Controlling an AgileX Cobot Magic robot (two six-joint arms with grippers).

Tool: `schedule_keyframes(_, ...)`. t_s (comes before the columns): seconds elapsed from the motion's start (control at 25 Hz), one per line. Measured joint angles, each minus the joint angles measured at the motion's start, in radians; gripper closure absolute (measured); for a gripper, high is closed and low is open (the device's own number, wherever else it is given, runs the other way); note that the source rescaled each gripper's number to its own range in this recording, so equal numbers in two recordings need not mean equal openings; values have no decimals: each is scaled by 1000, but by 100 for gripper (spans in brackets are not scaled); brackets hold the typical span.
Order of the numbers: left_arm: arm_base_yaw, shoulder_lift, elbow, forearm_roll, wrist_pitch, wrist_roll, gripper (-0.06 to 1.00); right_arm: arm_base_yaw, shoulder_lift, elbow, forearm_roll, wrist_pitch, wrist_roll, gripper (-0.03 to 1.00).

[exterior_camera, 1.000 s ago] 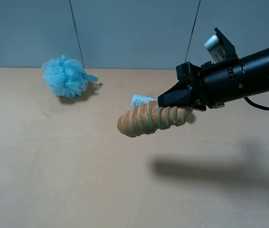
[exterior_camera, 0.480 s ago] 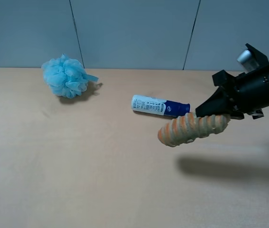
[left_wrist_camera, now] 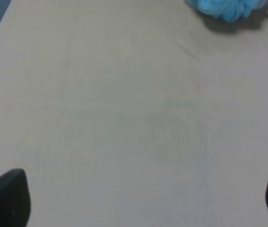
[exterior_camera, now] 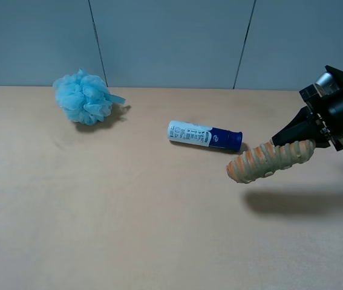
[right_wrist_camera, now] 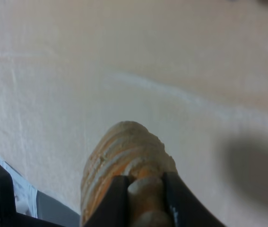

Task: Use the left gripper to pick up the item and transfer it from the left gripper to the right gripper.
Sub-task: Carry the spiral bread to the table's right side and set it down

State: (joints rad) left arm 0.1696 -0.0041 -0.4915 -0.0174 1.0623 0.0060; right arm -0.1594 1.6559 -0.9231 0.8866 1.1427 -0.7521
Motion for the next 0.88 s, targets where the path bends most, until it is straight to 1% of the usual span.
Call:
schedule_keyframes(0.12, 0, 0, 0, 0, 0, 0, -5, 0, 67, -65, -28, 9, -5, 97)
schedule_keyframes(0.24, 0, 0, 0, 0, 0, -6, -5, 0, 123, -110, -80, 13, -4, 97)
schedule_keyframes(0.44, 0, 0, 0, 0, 0, 0, -5, 0, 198, -119, -135, 9, 15, 97)
schedule_keyframes(0.64, 0, 0, 0, 0, 0, -6, -5, 0, 223, -119, -162, -45, 52, 97)
schedule_keyframes(0.68, 0, 0, 0, 0, 0, -6, -5, 0, 223, -119, -163, -60, 62, 93)
schedule_keyframes(0.72, 0, 0, 0, 0, 0, -6, -5, 0, 223, -119, -165, -75, 69, 82)
schedule_keyframes(0.84, 0, 0, 0, 0, 0, 0, -5, 0, 223, -119, -174, -127, 99, 28)
schedule_keyframes(0.88, 0, 0, 0, 0, 0, 0, -5, 0, 223, -119, -178, -139, 111, 15)
